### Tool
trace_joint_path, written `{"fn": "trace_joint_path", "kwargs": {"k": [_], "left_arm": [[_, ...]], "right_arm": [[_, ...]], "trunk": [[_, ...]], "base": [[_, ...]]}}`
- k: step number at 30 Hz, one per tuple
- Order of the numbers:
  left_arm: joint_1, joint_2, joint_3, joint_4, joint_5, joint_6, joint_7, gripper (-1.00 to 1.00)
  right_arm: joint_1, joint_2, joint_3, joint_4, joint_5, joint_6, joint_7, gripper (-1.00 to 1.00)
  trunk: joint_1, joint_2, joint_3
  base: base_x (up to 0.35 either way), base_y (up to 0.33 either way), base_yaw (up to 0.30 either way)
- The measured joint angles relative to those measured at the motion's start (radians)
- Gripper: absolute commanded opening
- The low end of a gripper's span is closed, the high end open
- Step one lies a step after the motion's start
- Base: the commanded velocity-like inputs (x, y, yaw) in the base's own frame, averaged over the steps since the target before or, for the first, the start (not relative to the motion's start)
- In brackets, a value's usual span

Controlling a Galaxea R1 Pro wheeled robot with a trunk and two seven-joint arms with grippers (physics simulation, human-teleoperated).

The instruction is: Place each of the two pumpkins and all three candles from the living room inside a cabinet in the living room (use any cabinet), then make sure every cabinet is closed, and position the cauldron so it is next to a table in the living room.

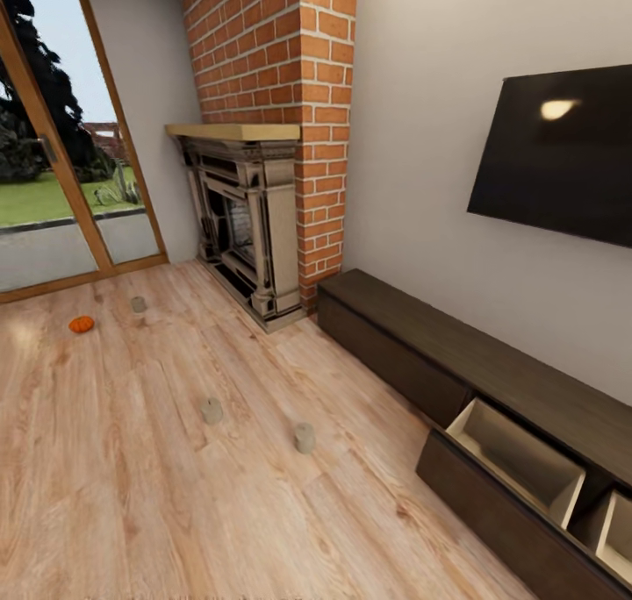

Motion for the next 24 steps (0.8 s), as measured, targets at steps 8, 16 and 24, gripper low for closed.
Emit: {"fn": "trace_joint_path", "kwargs": {"k": [8, 16, 24], "left_arm": [[0.000, 0.000, 0.002, 0.001, 0.004, 0.000, 0.001, 1.00], [0.000, 0.001, 0.003, 0.001, 0.006, 0.001, 0.001, 1.00], [0.000, -0.001, 0.003, 0.001, 0.007, 0.001, 0.001, 1.00]], "right_arm": [[0.000, -0.008, 0.005, -0.001, 0.002, -0.009, 0.003, 1.00], [0.000, -0.007, 0.095, -0.001, 0.031, -0.118, 0.003, 1.00], [0.000, -0.005, 0.166, 0.012, 0.091, -0.124, -0.031, 1.00]], "trunk": [[0.000, 0.000, -0.008], [0.000, 0.000, -0.009], [0.000, 0.000, -0.009]], "base": [[0.020, 0.000, 0.163], [0.204, 0.127, 0.013], [0.126, 0.261, 0.000]]}}
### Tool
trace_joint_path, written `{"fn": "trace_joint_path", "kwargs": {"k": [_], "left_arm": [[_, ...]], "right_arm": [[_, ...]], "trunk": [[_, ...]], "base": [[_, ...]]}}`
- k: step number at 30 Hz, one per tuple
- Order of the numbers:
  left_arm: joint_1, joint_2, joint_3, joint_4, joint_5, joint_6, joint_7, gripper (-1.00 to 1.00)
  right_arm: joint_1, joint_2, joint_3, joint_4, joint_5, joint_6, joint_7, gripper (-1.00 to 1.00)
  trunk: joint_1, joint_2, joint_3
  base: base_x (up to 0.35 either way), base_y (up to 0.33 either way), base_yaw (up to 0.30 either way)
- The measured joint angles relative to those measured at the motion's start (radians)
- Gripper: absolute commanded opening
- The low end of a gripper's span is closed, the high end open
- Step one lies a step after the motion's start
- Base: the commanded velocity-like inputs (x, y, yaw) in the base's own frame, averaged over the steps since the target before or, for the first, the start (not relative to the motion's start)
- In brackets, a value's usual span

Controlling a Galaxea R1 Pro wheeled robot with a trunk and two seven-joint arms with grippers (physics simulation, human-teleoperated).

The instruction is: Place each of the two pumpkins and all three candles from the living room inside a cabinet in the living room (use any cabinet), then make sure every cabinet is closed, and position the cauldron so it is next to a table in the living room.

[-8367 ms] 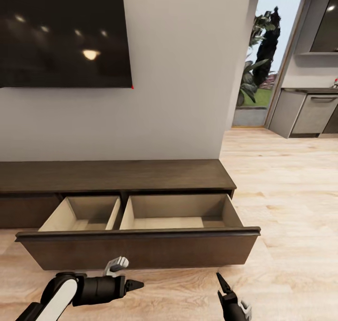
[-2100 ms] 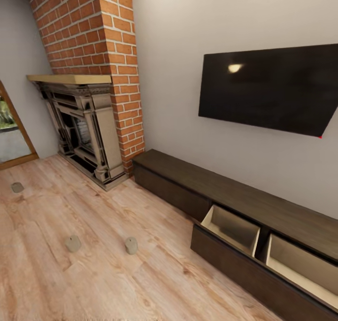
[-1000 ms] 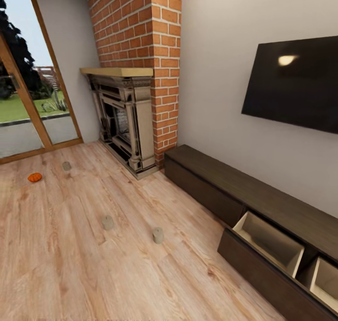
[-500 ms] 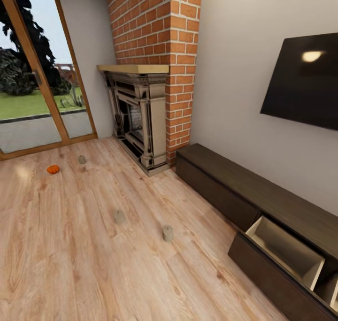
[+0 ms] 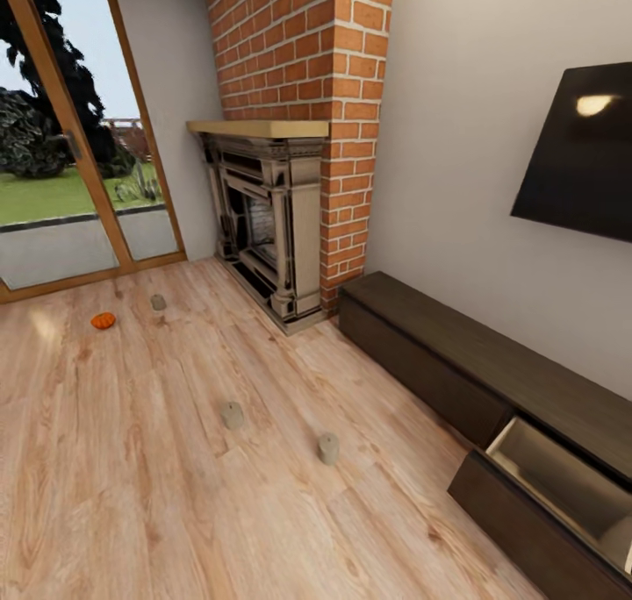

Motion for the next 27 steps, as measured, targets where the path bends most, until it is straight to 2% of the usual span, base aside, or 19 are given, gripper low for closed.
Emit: {"fn": "trace_joint_path", "kwargs": {"k": [4, 10, 20, 27], "left_arm": [[0.000, 0.000, 0.000, 0.000, 0.000, 0.000, 0.000, 1.00], [0.000, 0.000, 0.000, 0.000, 0.000, 0.000, 0.000, 1.00], [0.001, -0.009, -0.001, 0.000, -0.001, 0.000, 0.000, 1.00], [0.000, -0.016, -0.002, 0.000, -0.001, 0.000, 0.000, 1.00]], "right_arm": [[0.000, -0.001, 0.013, -0.010, 0.016, -0.011, -0.031, 1.00], [0.000, 0.000, 0.015, -0.012, 0.021, -0.017, -0.037, 1.00], [0.000, 0.001, 0.017, -0.011, 0.029, -0.016, -0.040, 1.00], [0.000, 0.001, 0.017, -0.011, 0.029, -0.015, -0.041, 1.00]], "trunk": [[0.000, 0.000, 0.000], [0.000, 0.000, 0.002], [0.000, 0.000, 0.010], [0.000, 0.000, 0.010]], "base": [[0.126, 0.270, 0.000], [0.135, 0.225, 0.089], [0.159, 0.121, 0.226], [0.166, 0.072, 0.033]]}}
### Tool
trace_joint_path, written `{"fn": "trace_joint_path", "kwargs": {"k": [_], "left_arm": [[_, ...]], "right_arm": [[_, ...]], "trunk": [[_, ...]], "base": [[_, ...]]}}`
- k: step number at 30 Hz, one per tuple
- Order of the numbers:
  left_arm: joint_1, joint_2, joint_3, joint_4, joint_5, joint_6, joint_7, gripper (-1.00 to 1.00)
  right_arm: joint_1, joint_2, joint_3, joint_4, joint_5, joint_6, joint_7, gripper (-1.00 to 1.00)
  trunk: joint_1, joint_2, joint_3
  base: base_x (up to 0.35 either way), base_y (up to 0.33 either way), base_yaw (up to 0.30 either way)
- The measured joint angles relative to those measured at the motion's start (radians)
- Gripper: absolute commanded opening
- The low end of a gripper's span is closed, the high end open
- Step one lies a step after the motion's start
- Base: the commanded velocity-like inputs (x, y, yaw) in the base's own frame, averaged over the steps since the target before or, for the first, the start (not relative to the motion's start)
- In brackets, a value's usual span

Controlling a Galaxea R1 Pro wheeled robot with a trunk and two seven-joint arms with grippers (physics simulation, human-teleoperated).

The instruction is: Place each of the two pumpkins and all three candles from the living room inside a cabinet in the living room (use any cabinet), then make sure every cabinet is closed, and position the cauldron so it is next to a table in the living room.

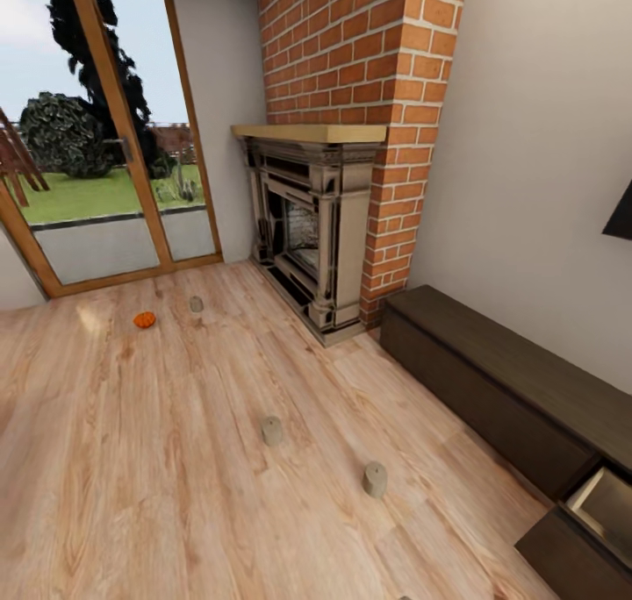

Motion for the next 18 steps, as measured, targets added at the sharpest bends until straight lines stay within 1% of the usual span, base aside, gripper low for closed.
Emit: {"fn": "trace_joint_path", "kwargs": {"k": [14, 18], "left_arm": [[0.000, 0.000, -0.001, 0.000, 0.000, -0.001, 0.000, 1.00], [0.000, 0.000, -0.001, 0.000, 0.000, -0.001, 0.000, 1.00]], "right_arm": [[0.000, -0.001, 0.002, -0.001, 0.001, -0.001, 0.000, 1.00], [0.000, -0.001, 0.002, -0.001, 0.001, -0.001, 0.000, 1.00]], "trunk": [[0.000, 0.000, 0.000], [0.000, 0.000, 0.000]], "base": [[0.156, 0.002, 0.000], [0.229, 0.000, 0.000]]}}
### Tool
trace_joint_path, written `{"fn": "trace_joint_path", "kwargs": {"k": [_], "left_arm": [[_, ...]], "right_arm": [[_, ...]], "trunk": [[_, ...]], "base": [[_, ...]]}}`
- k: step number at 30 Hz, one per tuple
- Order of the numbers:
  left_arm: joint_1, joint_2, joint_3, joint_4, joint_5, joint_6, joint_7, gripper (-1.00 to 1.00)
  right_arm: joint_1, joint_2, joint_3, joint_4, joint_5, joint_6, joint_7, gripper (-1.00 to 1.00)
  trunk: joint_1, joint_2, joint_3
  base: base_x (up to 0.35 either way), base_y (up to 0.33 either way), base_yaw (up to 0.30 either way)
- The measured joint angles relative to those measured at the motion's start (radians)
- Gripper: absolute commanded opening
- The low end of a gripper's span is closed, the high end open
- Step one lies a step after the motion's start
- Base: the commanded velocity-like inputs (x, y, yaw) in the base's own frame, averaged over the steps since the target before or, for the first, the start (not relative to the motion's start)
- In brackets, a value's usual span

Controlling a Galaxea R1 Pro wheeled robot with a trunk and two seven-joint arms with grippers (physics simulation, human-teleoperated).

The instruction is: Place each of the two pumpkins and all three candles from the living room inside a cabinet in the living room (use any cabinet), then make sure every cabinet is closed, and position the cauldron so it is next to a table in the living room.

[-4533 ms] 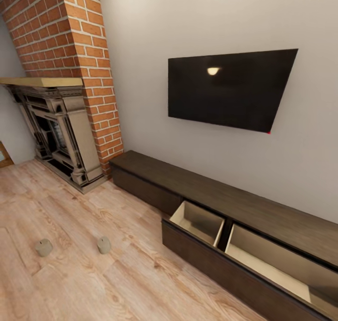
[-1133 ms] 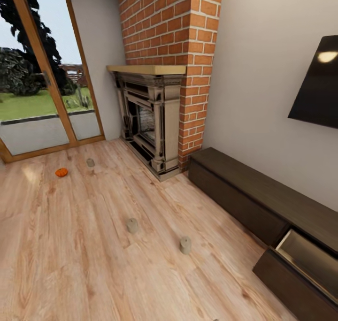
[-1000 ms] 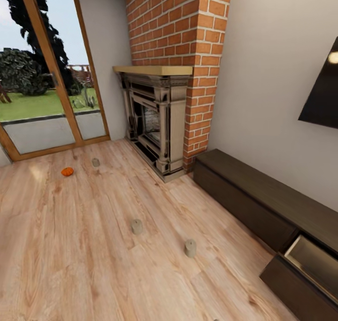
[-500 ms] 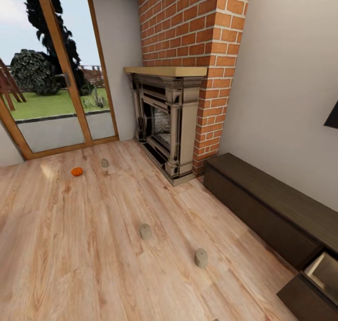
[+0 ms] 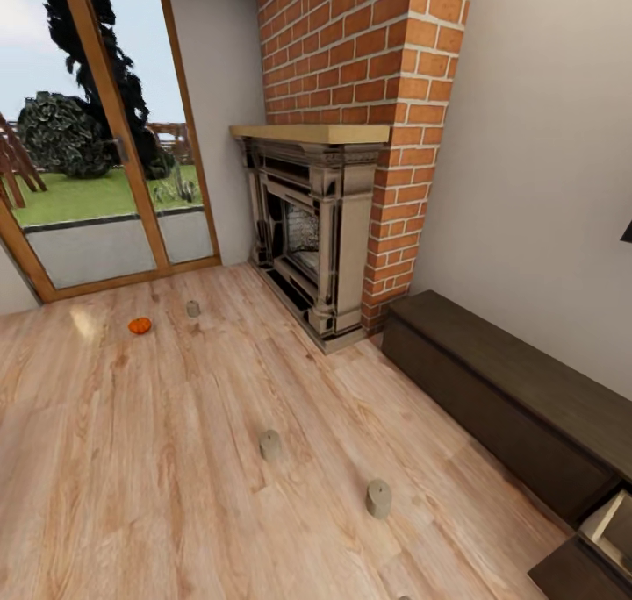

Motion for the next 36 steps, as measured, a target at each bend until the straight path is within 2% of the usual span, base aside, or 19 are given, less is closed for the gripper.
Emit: {"fn": "trace_joint_path", "kwargs": {"k": [24, 36], "left_arm": [[0.000, -0.002, -0.001, 0.000, 0.000, 0.000, 0.000, 1.00], [0.000, -0.002, -0.001, 0.000, 0.000, -0.001, 0.000, 1.00]], "right_arm": [[0.000, 0.000, -0.001, 0.000, -0.002, -0.002, 0.002, 1.00], [0.000, 0.000, -0.002, 0.006, -0.008, 0.004, 0.005, 1.00]], "trunk": [[0.000, 0.000, 0.000], [0.000, 0.000, 0.004]], "base": [[0.335, -0.012, 0.000], [0.338, -0.020, -0.062]]}}
